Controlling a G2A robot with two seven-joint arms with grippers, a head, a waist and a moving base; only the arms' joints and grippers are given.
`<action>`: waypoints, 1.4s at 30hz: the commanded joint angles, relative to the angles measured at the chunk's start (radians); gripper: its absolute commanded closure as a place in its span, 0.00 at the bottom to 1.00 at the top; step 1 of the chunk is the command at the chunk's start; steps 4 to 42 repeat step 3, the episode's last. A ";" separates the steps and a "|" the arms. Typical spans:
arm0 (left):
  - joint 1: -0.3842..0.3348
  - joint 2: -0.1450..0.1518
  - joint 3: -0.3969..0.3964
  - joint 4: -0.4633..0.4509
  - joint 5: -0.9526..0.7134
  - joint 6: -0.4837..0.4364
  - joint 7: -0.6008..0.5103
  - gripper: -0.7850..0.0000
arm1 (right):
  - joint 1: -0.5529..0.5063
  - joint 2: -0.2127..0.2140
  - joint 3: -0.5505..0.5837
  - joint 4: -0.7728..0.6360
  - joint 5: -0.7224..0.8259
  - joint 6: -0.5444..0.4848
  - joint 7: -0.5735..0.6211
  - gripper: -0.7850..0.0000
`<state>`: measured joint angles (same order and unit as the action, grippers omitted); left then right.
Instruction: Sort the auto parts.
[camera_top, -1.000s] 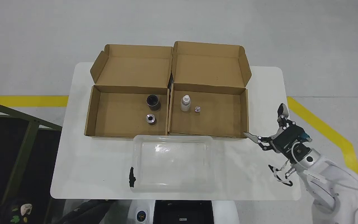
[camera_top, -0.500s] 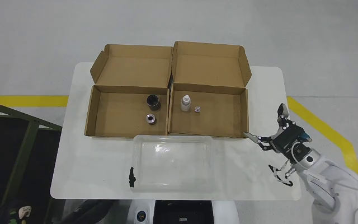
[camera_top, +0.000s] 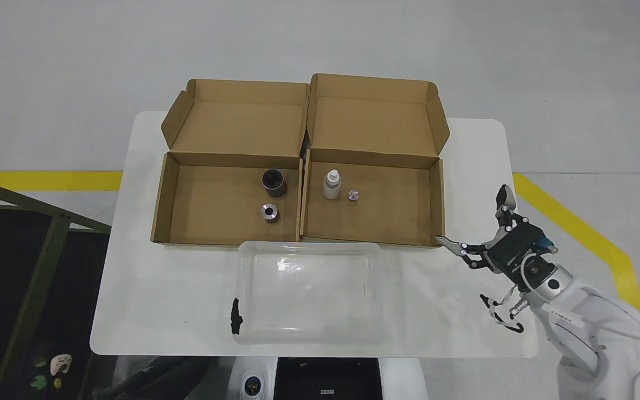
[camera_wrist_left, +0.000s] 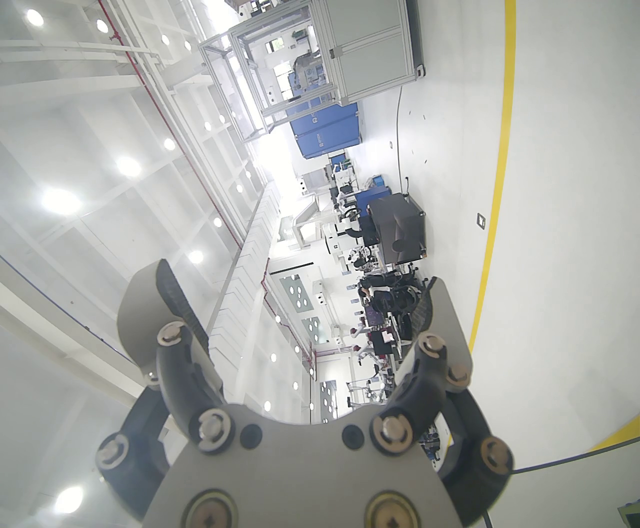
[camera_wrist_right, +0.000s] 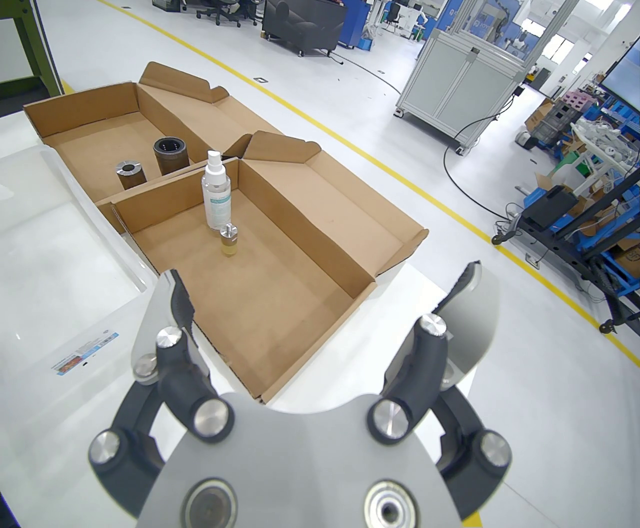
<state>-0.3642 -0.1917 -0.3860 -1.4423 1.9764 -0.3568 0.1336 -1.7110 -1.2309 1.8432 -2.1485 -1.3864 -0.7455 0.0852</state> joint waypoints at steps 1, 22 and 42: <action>0.000 0.000 0.000 0.000 0.000 0.000 0.000 0.00 | 0.000 0.000 0.000 0.000 0.000 0.000 0.000 0.00; 0.000 0.000 0.000 0.000 0.000 0.000 0.000 0.00 | 0.000 0.000 0.000 0.000 0.000 0.000 0.000 0.00; 0.000 0.000 0.000 0.000 0.000 0.000 0.000 0.00 | 0.000 0.000 0.000 0.000 0.000 0.000 0.000 0.00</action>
